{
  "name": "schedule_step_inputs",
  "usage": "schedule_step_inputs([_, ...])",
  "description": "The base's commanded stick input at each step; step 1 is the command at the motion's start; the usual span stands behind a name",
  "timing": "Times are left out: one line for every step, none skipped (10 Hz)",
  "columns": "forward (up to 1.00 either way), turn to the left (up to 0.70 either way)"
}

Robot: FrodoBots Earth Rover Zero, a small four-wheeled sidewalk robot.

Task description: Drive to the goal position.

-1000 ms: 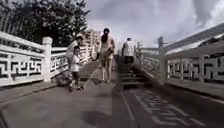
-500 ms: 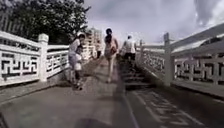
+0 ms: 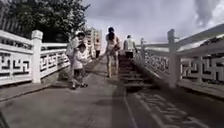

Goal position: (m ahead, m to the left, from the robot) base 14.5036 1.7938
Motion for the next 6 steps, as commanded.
schedule_step_inputs([0.45, 0.0])
schedule_step_inputs([0.45, 0.0])
schedule_step_inputs([0.45, 0.0])
schedule_step_inputs([0.45, 0.0])
schedule_step_inputs([0.45, 0.0])
schedule_step_inputs([0.45, 0.0])
